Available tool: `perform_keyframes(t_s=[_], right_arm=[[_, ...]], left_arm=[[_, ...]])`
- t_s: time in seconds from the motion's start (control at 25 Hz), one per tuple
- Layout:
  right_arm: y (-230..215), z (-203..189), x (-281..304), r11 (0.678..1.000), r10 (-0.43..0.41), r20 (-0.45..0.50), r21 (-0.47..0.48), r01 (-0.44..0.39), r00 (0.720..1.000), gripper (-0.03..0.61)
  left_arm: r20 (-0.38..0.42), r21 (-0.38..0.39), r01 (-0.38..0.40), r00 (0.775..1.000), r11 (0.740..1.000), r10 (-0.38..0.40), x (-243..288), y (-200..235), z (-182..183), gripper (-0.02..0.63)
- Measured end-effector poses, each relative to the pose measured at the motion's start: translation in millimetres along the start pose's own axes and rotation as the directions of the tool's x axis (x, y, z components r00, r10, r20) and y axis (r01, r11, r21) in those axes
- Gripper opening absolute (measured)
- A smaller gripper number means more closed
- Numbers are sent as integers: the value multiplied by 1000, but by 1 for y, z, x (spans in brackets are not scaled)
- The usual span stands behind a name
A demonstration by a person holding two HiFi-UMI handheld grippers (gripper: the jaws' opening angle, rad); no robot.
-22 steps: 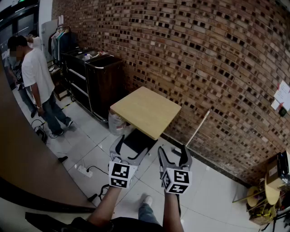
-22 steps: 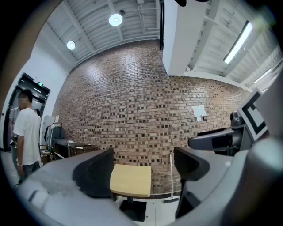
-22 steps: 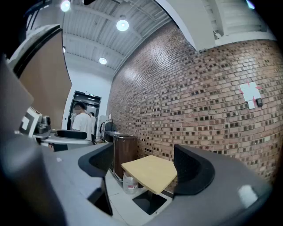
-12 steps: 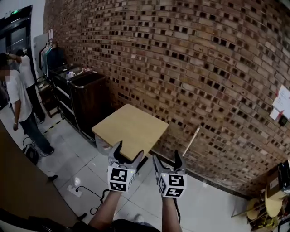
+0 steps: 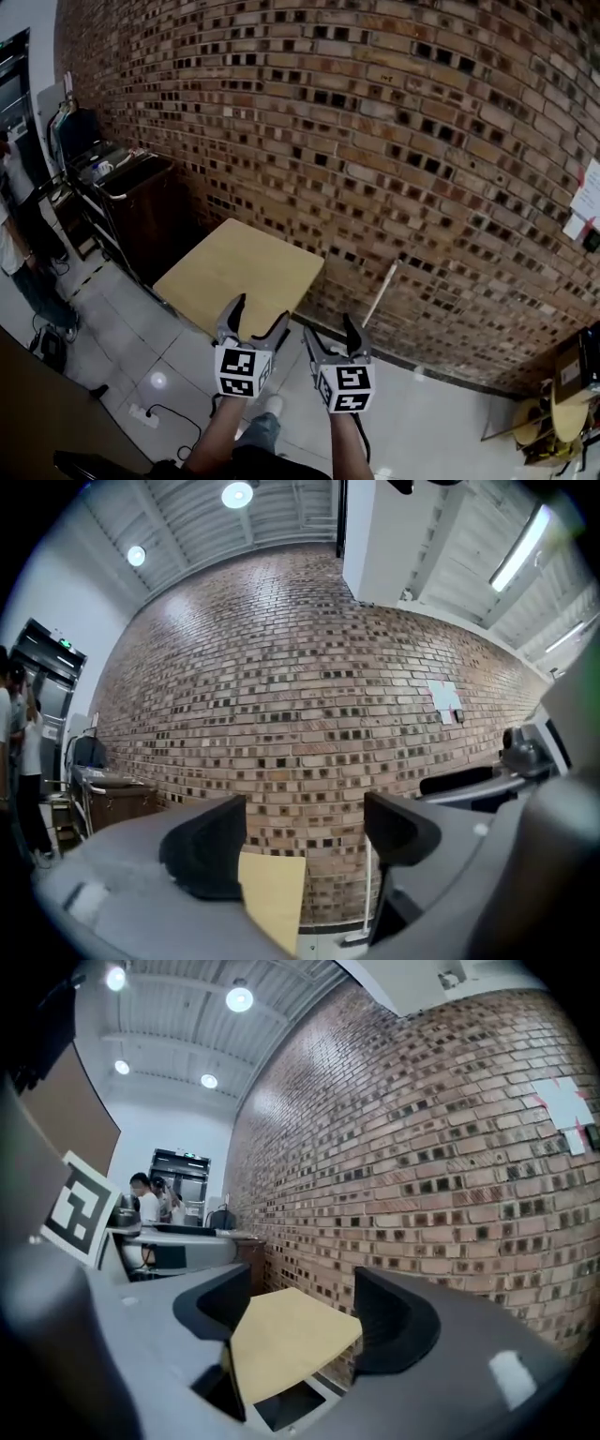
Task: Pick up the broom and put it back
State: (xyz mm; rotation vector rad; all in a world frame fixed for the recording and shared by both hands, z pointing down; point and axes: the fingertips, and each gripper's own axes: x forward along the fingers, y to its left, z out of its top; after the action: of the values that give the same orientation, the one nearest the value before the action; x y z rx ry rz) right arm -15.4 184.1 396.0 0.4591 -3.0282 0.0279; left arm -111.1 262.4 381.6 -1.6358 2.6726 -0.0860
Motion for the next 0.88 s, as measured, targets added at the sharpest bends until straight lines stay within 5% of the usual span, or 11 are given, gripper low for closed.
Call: perform_keyframes(t_s=[0.28,0.56,0.88], right_arm=[[-110,-2,65,982,-188,16,-21,188,982,347],[-224,30,131,921,-388,59,-9,389,920,347],[-303,9,148,855,-518,18,14,518,855,347]], left_arm=[[18,16,174,984,985,-175,143,-23,-7,397],[46,9,363,931,932,-363,288,-48,13,397],[-46,-30,490,870,871,-491,374,-92,-29,397]])
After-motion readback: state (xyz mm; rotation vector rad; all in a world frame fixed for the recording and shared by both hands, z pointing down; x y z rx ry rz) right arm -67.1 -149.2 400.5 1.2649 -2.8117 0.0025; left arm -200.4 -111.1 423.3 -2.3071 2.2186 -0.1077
